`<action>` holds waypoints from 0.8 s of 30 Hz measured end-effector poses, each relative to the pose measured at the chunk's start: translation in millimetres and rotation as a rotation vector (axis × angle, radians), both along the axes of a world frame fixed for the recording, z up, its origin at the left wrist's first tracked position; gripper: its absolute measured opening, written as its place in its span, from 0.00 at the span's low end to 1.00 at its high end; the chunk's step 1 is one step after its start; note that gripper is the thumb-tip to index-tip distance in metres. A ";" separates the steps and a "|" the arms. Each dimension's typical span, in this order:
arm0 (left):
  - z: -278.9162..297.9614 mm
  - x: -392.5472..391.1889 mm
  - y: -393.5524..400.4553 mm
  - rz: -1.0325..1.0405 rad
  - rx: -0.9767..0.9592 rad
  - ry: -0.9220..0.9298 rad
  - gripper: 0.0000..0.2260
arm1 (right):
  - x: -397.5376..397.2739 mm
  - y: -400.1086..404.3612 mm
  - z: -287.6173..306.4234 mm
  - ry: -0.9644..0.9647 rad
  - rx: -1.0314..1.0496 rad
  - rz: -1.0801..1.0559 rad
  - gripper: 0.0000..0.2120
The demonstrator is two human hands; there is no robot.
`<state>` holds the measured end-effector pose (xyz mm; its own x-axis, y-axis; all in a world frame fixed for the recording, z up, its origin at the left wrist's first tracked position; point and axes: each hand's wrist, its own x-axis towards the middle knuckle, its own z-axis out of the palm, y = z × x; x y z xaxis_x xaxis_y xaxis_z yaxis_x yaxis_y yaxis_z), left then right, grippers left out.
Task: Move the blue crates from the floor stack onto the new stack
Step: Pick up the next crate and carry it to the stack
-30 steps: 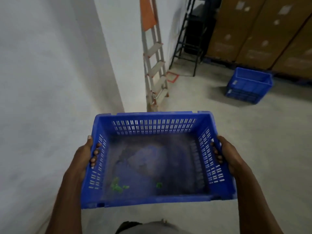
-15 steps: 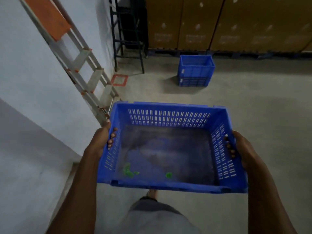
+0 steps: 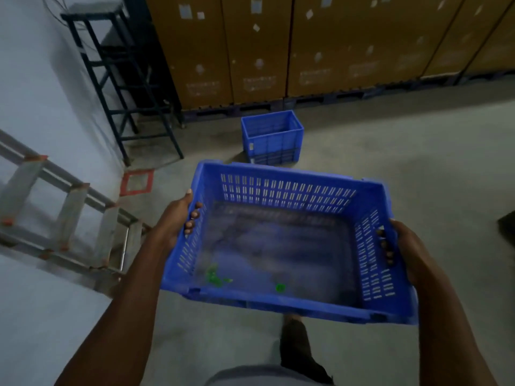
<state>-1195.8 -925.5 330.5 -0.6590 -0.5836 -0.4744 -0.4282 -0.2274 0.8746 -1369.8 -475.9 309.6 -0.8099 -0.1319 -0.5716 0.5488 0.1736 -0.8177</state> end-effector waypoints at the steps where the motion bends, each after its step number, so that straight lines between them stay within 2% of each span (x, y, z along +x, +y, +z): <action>1: -2.3 -30.4 -6.5 -0.006 -0.008 0.001 0.21 | -28.5 -5.6 -3.0 0.008 0.007 -0.005 0.18; 13: -5.3 -302.6 -80.0 0.125 0.046 0.035 0.20 | -350.8 -101.8 16.9 0.020 0.013 0.075 0.17; 24: -25.8 -559.7 -211.8 0.169 0.003 -0.005 0.20 | -626.5 -248.4 -3.8 -0.003 0.033 0.079 0.17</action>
